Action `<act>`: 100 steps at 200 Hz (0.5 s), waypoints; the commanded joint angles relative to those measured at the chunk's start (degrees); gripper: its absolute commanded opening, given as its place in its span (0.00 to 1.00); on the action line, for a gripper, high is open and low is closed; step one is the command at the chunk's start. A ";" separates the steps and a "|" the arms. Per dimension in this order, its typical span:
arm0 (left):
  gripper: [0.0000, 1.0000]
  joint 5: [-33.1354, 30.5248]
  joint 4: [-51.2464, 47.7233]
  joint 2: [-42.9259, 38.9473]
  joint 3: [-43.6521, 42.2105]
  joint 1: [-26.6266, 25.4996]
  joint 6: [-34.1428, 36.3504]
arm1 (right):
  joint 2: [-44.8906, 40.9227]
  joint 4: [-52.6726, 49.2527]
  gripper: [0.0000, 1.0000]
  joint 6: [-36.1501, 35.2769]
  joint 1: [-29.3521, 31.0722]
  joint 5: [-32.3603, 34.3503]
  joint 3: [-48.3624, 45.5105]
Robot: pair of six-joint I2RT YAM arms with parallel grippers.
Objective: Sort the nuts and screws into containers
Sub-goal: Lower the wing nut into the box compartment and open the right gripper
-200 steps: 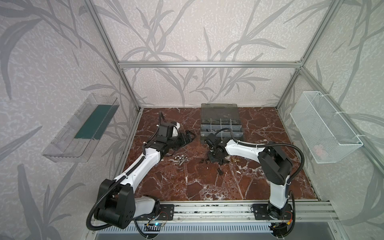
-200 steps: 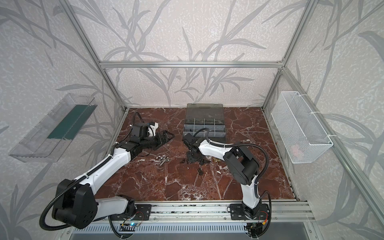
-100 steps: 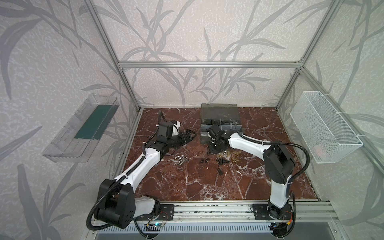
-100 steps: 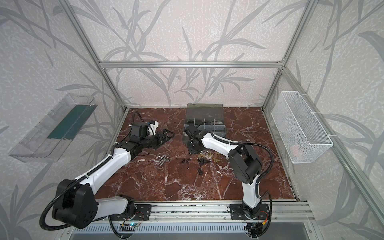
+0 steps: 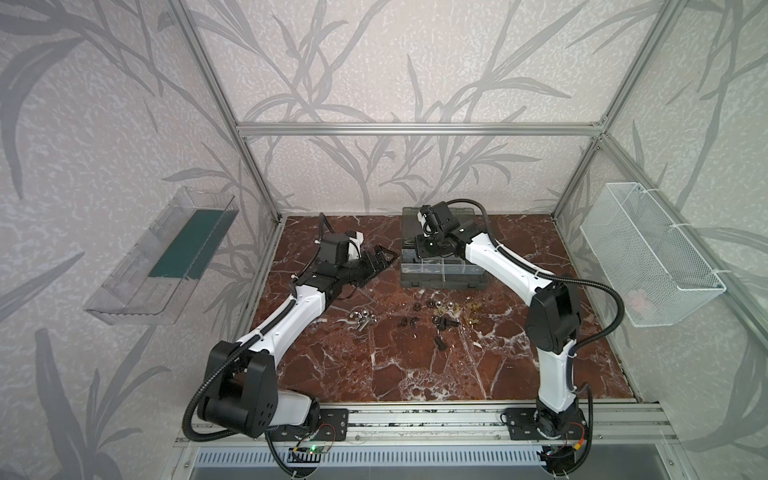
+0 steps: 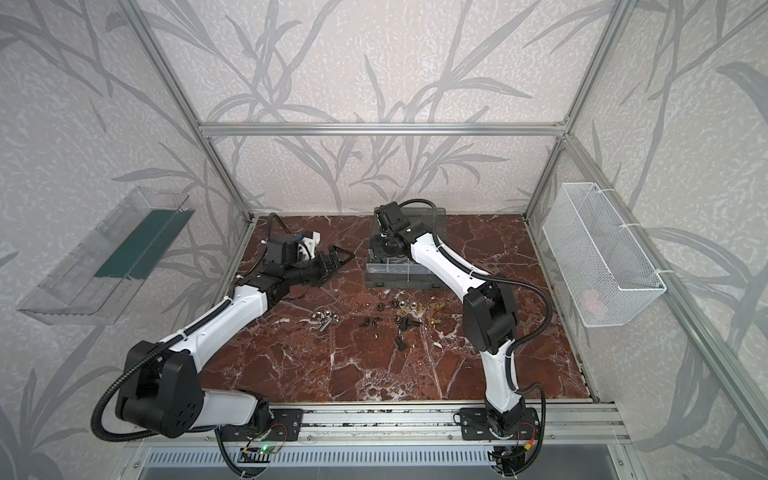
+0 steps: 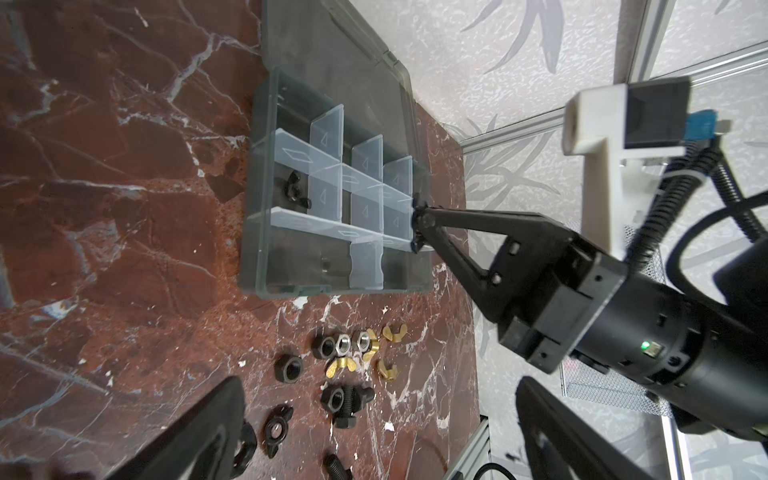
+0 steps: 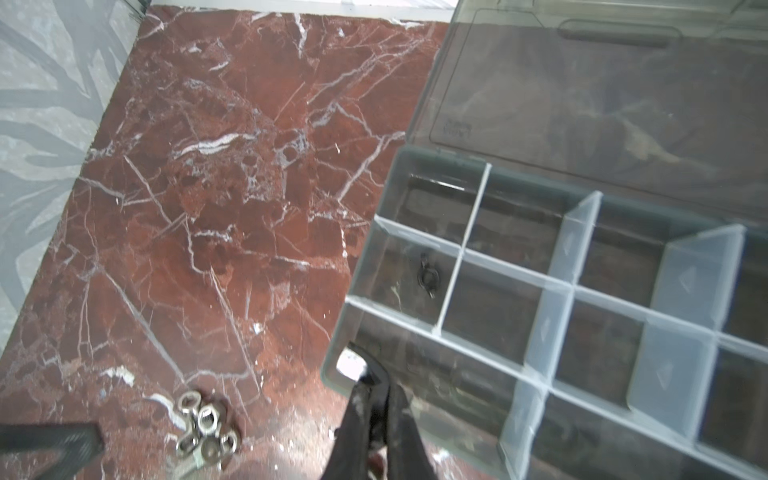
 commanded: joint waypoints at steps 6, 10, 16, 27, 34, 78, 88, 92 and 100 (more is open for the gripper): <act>0.99 1.56 2.53 1.50 1.37 0.26 0.04 | 6.03 -1.54 0.00 -0.17 -0.90 -1.58 4.18; 1.00 1.46 2.87 1.53 1.02 0.31 0.04 | 6.87 -1.82 0.00 -0.24 -0.99 -1.81 5.01; 1.00 1.27 3.15 1.62 0.52 0.26 0.12 | 8.11 -2.15 0.00 -0.40 -1.18 -2.08 6.26; 1.00 1.22 3.47 1.69 -0.35 0.27 0.32 | 9.70 -2.29 0.00 -0.51 -1.32 -2.43 7.75; 0.99 1.22 3.47 1.84 -0.73 0.33 0.35 | 10.79 -2.47 0.00 -0.60 -1.44 -2.52 8.63; 0.99 2.24 3.38 2.24 -1.38 0.26 0.33 | 15.87 -4.45 0.00 -0.49 -2.20 -2.81 14.06; 1.00 2.28 3.60 2.32 -1.49 0.33 0.13 | 16.92 -5.00 0.00 -0.51 -2.34 -2.77 15.15; 0.99 2.35 3.71 2.32 -1.50 0.32 0.05 | 17.20 -5.22 0.00 -0.44 -2.39 -2.74 15.56; 0.99 2.52 3.86 2.41 -1.49 0.35 -0.12 | 17.84 -5.59 0.00 -0.45 -2.54 -2.79 16.20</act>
